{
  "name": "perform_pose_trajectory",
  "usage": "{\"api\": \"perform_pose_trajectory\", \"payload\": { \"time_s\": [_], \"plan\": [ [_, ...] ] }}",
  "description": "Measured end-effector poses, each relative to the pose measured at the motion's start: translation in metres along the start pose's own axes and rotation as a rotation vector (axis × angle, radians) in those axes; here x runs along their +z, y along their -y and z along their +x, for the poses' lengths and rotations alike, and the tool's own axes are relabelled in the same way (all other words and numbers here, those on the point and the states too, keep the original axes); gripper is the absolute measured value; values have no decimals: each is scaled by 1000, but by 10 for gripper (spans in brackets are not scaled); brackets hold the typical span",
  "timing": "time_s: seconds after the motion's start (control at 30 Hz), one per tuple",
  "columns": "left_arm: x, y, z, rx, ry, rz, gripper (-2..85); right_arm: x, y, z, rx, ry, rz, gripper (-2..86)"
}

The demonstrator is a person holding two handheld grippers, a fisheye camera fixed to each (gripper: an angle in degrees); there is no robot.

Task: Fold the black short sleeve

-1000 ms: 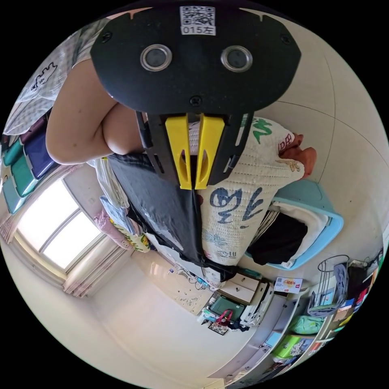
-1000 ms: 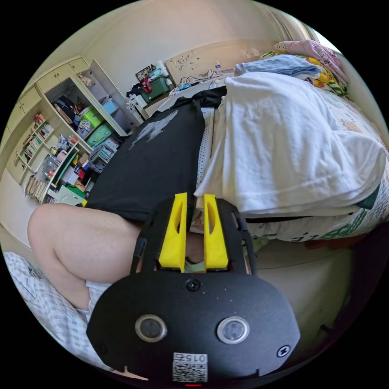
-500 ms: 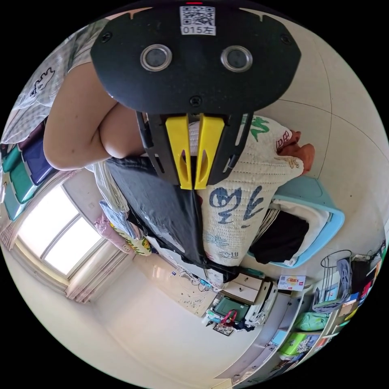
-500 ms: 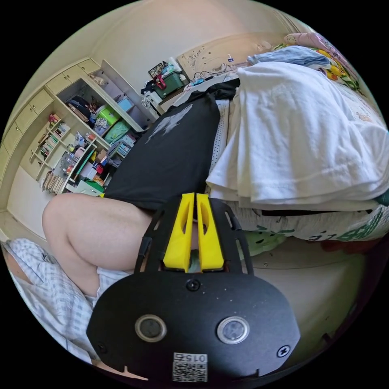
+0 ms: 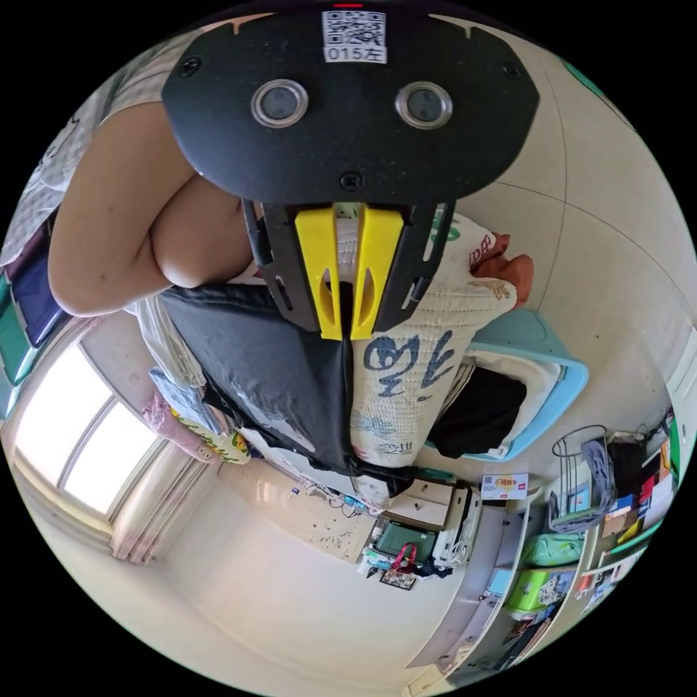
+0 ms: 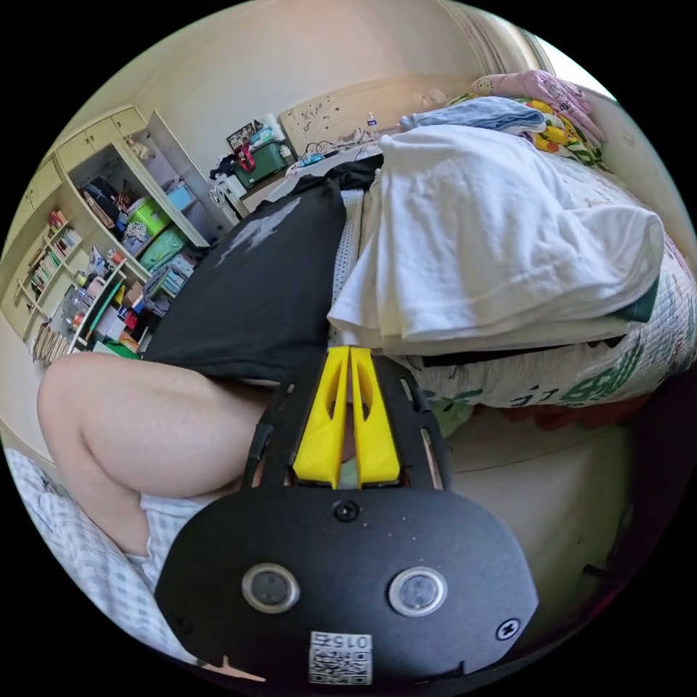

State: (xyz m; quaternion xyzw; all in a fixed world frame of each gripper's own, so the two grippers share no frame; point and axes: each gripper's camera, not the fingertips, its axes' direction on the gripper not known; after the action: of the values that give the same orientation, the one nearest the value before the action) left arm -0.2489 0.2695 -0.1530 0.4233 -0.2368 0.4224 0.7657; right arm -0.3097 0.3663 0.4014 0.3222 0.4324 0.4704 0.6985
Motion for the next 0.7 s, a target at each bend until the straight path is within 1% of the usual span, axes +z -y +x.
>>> {"api": "perform_pose_trajectory", "payload": {
  "time_s": [0.13,0.27,0.37,0.43,0.47,0.53,0.57,0.63,0.7],
  "plan": [
    [-12,-15,-5,-10,50,13,45,-27,18,-10,-28,-57,82,-4],
    [-24,-13,2,16,74,48,45,-49,62,-5,-38,-18,171,1],
    [-18,-2,25,98,49,45,44,-56,117,-3,-57,21,232,13],
    [3,9,53,189,-11,-7,45,-53,172,-11,-135,18,255,33],
    [9,10,61,210,-29,-18,46,-50,187,-13,-152,10,258,41],
    [41,14,92,290,-120,-64,48,-34,254,-15,-174,-34,236,65],
    [50,14,100,307,-143,-76,48,-28,271,-15,-175,-43,227,68],
    [88,11,129,374,-210,-131,50,-1,340,-13,-169,-79,163,73],
    [117,6,148,430,-219,-187,53,23,389,-5,-132,-79,114,75]
  ]
}}
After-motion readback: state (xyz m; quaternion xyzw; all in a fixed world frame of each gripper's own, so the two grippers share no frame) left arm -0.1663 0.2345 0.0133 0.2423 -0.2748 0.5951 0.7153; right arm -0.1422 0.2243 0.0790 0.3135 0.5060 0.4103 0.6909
